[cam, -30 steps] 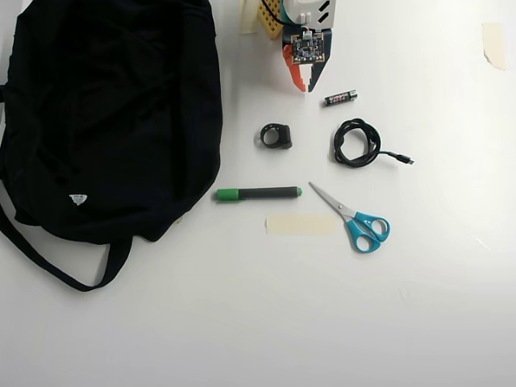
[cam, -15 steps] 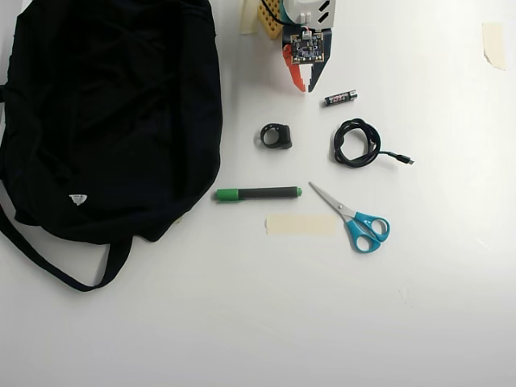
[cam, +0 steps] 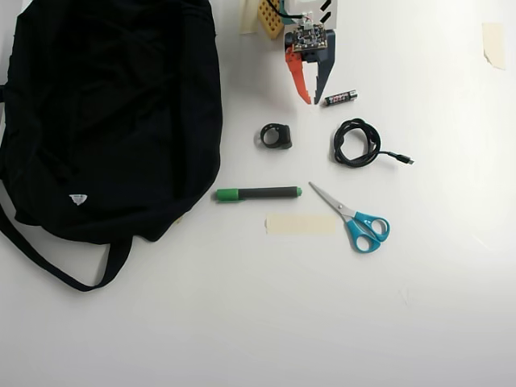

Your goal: Put the green marker into the black bag

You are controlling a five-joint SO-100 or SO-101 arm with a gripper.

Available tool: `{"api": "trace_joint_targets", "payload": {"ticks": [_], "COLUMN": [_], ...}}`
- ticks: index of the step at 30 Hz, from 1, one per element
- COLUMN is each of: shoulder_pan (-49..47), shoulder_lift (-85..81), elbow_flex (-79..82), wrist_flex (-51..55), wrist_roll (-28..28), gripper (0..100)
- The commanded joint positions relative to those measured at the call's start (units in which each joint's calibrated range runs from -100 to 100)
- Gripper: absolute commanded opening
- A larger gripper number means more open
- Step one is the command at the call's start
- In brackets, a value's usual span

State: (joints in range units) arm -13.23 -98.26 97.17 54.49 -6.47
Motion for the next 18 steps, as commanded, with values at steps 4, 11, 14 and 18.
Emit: {"api": "trace_joint_targets", "payload": {"ticks": [4,11,14,18], "shoulder_pan": [-0.4,-1.4,-1.3,-0.7], "shoulder_lift": [7.9,17.3,20.4,26.1], "elbow_flex": [-3.7,-14.2,-19.3,-26.1], "wrist_flex": [-16.5,-25.9,-25.9,-26.3], "wrist_roll": [0.2,0.1,0.1,0.2], "gripper": [2,3,3,3]}}
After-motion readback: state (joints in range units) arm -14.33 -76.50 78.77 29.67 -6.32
